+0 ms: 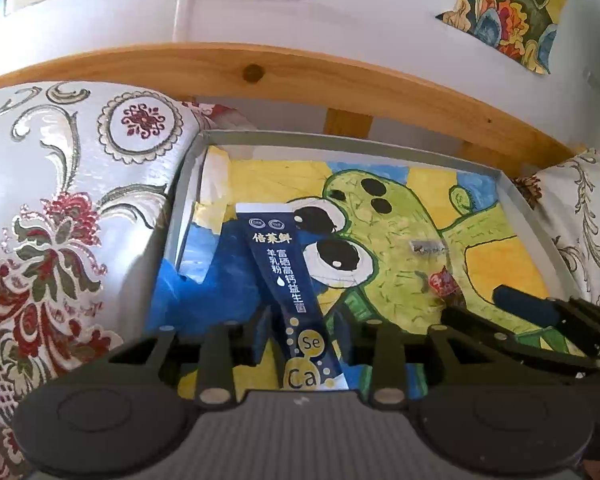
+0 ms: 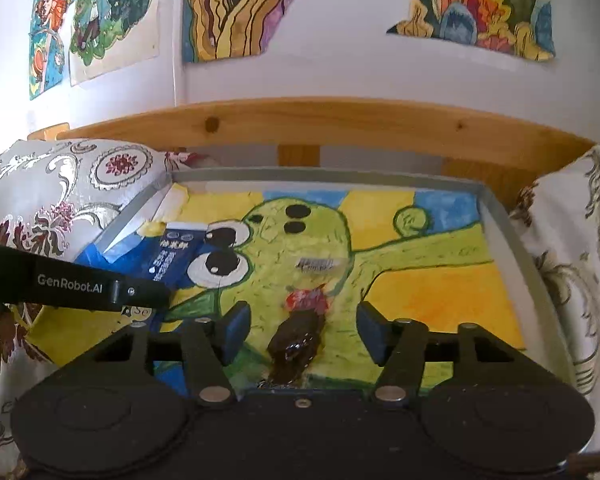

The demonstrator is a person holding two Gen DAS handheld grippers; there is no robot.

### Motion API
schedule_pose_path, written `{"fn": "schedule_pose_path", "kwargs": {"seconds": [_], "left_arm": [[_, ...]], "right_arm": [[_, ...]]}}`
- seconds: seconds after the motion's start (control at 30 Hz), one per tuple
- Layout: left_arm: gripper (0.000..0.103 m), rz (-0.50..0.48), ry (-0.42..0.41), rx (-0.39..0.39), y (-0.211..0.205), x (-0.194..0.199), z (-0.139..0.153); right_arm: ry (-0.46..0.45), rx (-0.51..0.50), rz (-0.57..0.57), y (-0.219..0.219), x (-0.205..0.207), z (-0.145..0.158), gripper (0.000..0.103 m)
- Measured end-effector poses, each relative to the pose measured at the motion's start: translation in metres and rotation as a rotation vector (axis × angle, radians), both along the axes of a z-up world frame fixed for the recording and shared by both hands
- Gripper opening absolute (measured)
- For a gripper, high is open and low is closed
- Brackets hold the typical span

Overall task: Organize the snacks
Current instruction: 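Carry both packs to the grey tray and release them inside, then lift both tools away from the tray back over the snack pile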

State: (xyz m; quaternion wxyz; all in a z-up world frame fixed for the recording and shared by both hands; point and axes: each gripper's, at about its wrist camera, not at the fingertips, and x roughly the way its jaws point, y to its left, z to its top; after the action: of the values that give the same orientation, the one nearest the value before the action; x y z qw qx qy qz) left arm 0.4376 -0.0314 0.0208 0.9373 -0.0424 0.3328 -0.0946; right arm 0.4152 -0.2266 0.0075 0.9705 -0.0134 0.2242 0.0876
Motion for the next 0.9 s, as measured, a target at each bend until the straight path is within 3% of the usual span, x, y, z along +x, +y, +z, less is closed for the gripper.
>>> {"fn": "schedule_pose_path", "kwargs": {"seconds": [0.27,0.63,0.9], "left_arm": [[0.082,0.061,-0.101,0.025,0.004,-0.03,0.019],[0.099,0.082,-0.194,0.047,0.003,-0.083,0.047],[0.102,0.074,-0.258,0.062,-0.004,-0.13,0.061]], "right_arm": [[-0.063,-0.007,-0.022,-0.01,-0.025,0.02,0.08],[-0.144,-0.002,-0.035,-0.023,-0.08,0.054,0.098],[-0.168,0.011,-0.038,-0.036,-0.13,0.067,0.102]]}}
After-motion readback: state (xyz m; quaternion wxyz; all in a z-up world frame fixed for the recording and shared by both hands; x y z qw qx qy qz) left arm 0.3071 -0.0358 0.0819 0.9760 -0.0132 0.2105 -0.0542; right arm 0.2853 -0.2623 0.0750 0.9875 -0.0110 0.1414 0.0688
